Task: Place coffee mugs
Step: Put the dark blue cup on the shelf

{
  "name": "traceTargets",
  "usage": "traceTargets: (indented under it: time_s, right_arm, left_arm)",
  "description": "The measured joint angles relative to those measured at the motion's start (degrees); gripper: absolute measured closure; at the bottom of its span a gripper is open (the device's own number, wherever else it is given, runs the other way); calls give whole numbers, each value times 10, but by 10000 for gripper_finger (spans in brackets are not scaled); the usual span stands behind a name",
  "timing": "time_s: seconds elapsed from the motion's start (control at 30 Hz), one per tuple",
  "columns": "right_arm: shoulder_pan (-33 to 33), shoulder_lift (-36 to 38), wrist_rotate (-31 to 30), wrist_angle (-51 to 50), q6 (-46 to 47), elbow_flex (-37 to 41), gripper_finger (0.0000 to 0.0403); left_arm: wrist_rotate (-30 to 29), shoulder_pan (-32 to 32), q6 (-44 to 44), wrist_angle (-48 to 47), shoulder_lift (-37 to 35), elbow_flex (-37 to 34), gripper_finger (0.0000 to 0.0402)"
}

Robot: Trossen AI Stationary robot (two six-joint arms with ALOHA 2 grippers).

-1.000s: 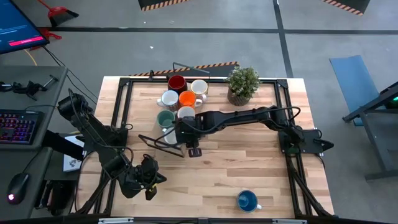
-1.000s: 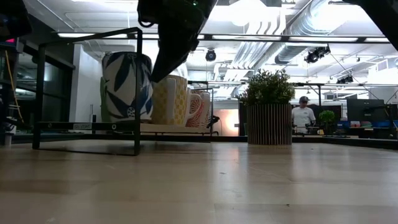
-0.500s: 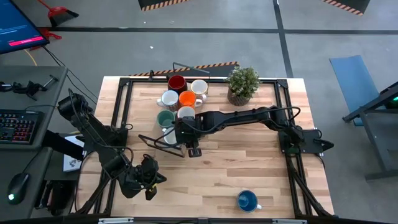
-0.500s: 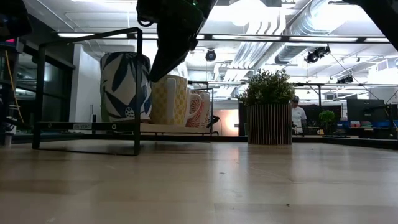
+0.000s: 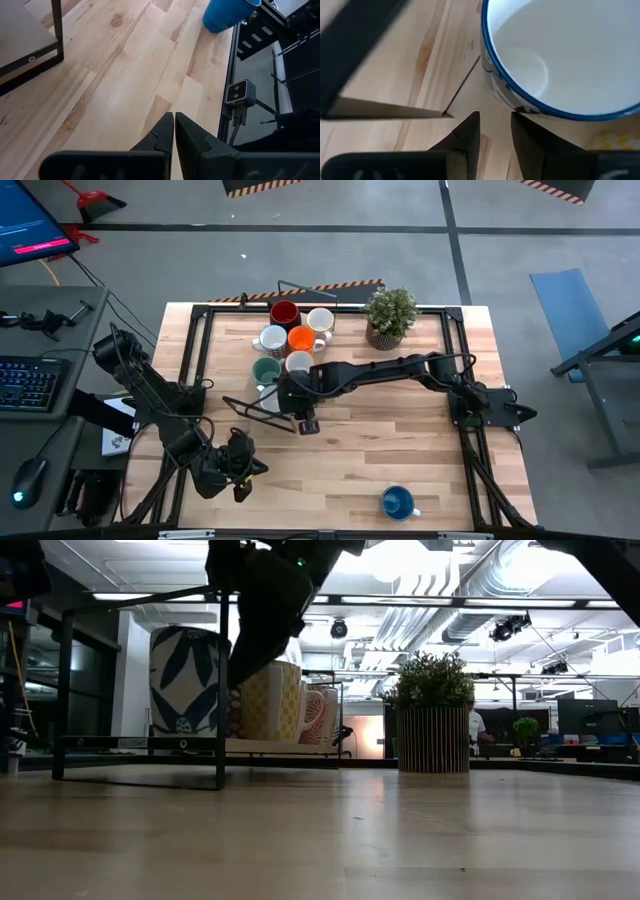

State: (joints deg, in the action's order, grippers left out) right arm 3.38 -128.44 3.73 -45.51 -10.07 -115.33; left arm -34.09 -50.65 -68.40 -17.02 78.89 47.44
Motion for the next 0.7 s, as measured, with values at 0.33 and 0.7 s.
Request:
traceTargets:
  time_s: [0.33,0.7]
  right_arm:
    - [-2,0,8,26,-5,0,308]
    - [-6,-7,11,42,-11,0,308]
  left_arm:
    - [0,0,1,-1,0,0,394]
    - [0,0,0,3,0,0,394]
